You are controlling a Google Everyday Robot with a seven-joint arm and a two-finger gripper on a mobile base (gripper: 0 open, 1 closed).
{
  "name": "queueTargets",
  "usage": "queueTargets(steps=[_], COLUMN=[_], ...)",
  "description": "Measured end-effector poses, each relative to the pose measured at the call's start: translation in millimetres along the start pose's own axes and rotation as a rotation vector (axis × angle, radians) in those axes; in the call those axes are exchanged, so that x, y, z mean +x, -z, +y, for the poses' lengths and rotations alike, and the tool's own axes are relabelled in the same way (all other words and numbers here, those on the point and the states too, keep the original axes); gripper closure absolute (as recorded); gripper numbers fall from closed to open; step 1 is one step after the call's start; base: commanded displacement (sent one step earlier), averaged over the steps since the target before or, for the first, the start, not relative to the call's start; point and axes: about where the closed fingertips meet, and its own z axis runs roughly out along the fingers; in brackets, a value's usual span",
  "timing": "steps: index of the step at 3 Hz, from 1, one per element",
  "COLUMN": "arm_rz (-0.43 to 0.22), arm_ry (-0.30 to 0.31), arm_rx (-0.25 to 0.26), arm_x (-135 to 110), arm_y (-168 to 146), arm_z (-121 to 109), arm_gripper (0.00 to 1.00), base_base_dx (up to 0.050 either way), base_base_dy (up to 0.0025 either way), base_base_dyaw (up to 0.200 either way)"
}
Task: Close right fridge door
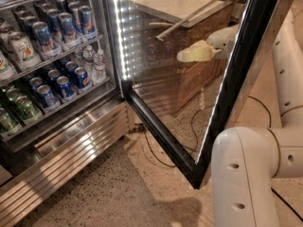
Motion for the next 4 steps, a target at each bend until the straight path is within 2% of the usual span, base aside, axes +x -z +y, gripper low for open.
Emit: queueTargets(steps=[1, 2, 4], arm_rz=[0.0, 0.0, 0.0], arm_ry=[0.0, 0.0, 0.0], arm_rx=[0.0, 0.0, 0.0], arm_x=[0.0, 0.0, 0.0], arm_y=[0.0, 0.0, 0.0], arm_z=[0.0, 0.0, 0.0], arm_gripper=[1.0, 1.0, 1.0], base_base_dx=[0.0, -0.041, 0.0], base_base_dy=[0.00006, 0.00223, 0.0], base_base_dyaw=[0.187, -0.11, 0.192])
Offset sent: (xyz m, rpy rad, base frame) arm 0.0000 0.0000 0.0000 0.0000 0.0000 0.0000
